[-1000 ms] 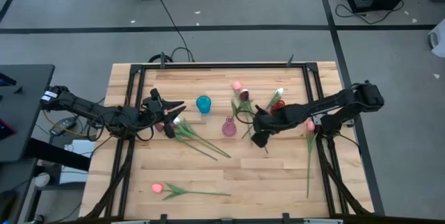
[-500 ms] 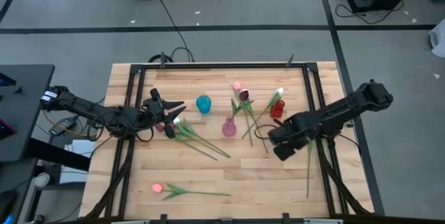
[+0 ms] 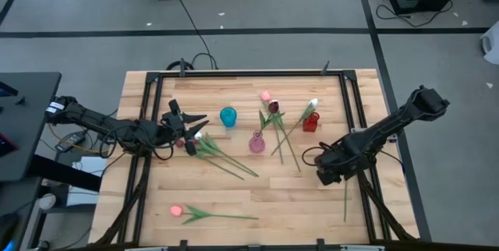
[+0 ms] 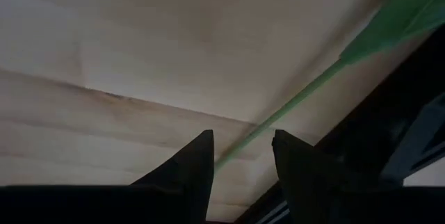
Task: Sort flowers into vase by color
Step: Put the middle pink tulip into the red vase
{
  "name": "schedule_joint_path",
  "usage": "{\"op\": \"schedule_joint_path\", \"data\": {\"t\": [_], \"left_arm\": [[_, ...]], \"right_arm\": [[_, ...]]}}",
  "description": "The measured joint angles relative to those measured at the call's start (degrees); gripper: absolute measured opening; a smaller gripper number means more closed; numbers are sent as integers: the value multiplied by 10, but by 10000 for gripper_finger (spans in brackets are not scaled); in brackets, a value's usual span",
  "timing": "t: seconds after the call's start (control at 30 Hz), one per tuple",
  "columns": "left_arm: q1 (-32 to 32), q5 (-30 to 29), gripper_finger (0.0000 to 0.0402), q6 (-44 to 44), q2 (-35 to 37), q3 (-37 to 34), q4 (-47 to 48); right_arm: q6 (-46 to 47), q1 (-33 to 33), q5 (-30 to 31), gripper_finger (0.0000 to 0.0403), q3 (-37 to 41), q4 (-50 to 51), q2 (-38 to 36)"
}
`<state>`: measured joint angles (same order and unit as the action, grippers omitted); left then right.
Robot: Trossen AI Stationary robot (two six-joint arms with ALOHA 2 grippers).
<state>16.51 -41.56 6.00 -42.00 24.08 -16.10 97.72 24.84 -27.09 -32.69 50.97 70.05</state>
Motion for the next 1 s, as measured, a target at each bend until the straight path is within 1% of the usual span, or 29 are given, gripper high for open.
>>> {"op": "schedule_joint_path", "data": {"t": [0.2, 0.43, 0.53, 0.67, 0.8, 1.0], "left_arm": [[0, 0, 92, -2, 0, 0, 13], [0, 0, 92, -5, 0, 0, 13], [0, 0, 92, -6, 0, 0, 14], [0, 0, 92, -6, 0, 0, 14], [0, 0, 92, -6, 0, 0, 15], [0, 0, 92, -7, 0, 0, 15]], "right_arm": [[17, -4, -14, 158, 43, 2, -14], [13, -10, -15, 139, 68, -16, -14], [16, -10, 1, 125, 73, -25, -14], [24, -10, 0, 104, 74, -25, -5], [16, -9, -14, 82, 74, -33, 19], [-8, -9, -22, 28, 72, -63, 54]]}}
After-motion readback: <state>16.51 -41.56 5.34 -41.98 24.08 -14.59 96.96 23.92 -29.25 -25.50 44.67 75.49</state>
